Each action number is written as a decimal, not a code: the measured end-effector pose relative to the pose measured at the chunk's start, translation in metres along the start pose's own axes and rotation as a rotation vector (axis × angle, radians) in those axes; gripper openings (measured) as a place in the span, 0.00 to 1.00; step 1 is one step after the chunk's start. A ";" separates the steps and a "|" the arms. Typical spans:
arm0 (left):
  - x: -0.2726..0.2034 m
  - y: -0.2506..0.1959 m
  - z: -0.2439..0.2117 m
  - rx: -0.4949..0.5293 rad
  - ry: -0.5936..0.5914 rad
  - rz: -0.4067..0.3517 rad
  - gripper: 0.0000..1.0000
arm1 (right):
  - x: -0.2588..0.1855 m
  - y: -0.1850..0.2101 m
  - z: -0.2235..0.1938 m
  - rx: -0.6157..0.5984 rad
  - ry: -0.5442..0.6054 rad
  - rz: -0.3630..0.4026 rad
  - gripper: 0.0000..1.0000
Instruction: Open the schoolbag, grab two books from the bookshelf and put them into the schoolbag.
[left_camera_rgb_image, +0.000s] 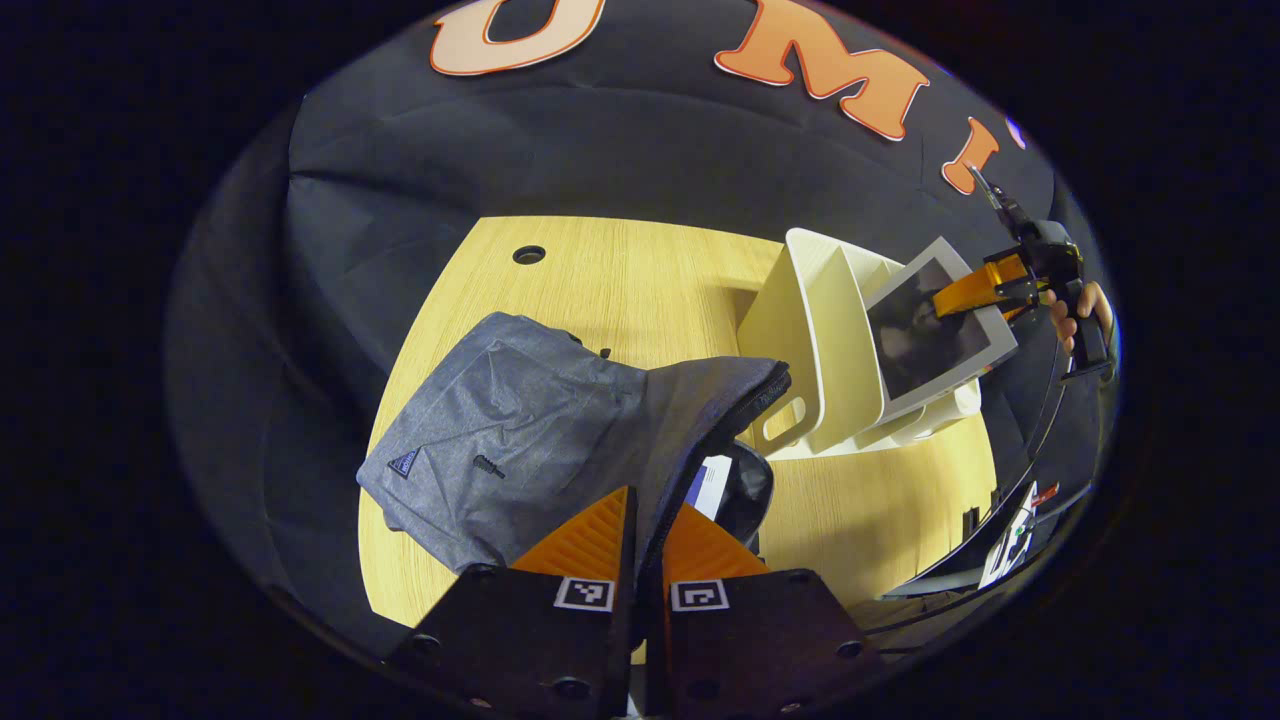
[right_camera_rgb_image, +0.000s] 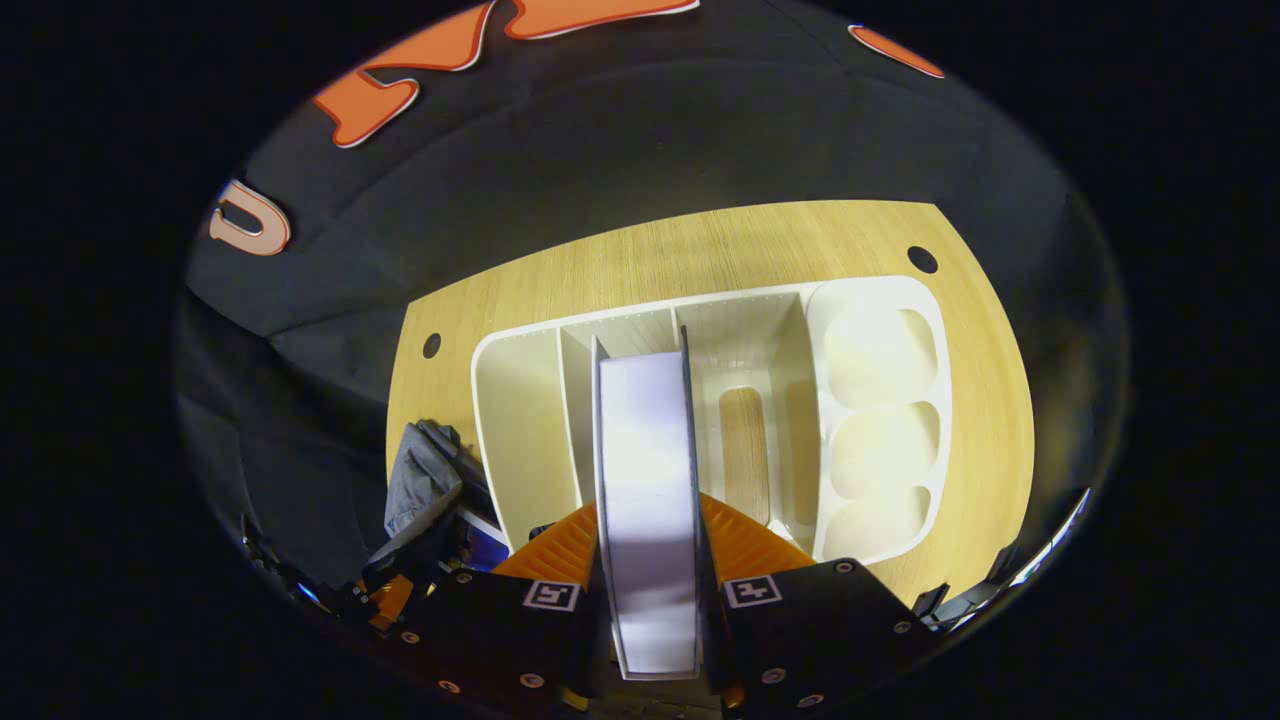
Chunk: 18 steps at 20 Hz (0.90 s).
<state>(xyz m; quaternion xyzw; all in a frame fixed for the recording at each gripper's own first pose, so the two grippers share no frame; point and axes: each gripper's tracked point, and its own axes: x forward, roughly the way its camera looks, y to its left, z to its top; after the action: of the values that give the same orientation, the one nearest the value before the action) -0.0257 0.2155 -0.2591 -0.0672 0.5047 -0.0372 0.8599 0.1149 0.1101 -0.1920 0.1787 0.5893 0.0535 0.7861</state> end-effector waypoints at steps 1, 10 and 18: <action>0.000 0.000 0.000 0.008 0.000 -0.006 0.07 | -0.008 0.000 -0.002 0.002 -0.014 0.003 0.38; -0.001 0.003 -0.001 0.099 0.003 -0.068 0.06 | -0.076 0.000 -0.021 0.104 -0.128 0.037 0.38; -0.001 0.007 0.000 0.158 0.009 -0.126 0.07 | -0.107 0.019 -0.054 0.194 -0.188 0.106 0.37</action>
<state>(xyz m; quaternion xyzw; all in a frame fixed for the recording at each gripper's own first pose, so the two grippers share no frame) -0.0265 0.2231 -0.2590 -0.0306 0.4987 -0.1311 0.8563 0.0342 0.1075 -0.1011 0.2889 0.5052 0.0208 0.8129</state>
